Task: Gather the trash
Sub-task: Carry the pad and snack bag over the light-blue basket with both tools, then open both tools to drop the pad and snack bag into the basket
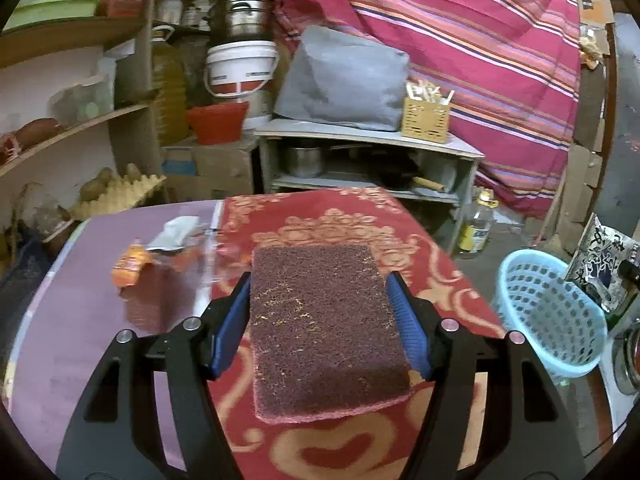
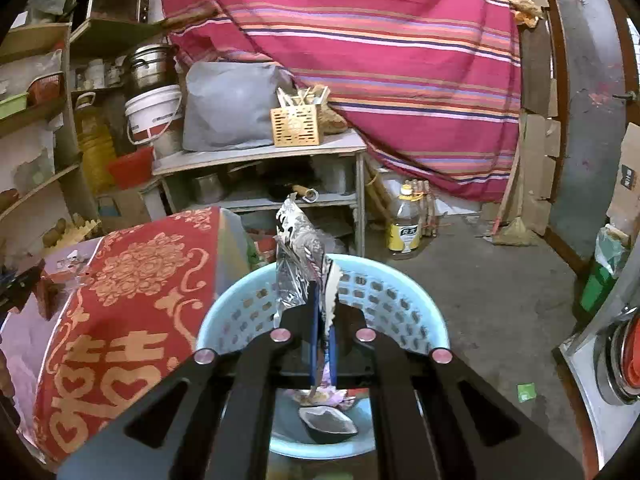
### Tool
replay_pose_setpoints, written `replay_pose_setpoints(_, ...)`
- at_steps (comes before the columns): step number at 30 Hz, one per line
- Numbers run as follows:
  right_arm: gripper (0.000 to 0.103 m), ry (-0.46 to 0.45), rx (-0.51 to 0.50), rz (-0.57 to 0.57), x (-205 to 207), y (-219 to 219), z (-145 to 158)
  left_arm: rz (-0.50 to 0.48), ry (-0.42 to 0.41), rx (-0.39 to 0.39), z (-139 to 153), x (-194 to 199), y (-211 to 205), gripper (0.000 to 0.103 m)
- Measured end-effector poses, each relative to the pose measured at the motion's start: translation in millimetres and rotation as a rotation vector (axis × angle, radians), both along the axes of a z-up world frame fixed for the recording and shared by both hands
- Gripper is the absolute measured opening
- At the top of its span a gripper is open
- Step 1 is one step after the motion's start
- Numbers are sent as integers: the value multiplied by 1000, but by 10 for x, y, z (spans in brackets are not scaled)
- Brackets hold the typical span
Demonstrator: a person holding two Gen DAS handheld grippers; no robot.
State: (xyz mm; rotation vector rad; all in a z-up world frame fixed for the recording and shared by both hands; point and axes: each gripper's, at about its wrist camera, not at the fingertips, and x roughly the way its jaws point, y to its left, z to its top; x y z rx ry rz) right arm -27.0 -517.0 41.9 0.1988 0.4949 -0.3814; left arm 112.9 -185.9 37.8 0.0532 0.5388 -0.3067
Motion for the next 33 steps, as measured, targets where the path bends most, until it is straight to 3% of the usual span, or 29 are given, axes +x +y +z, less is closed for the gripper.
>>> replay_pose_setpoints(23, 4, 39, 95, -55, -154, -621, -293, -270, 8, 10, -183, -173, -1852, 65)
replay_pose_setpoints(33, 4, 47, 109, -53, -150, -719, -358, -333, 38, 39, -395, -221, -2341, 67)
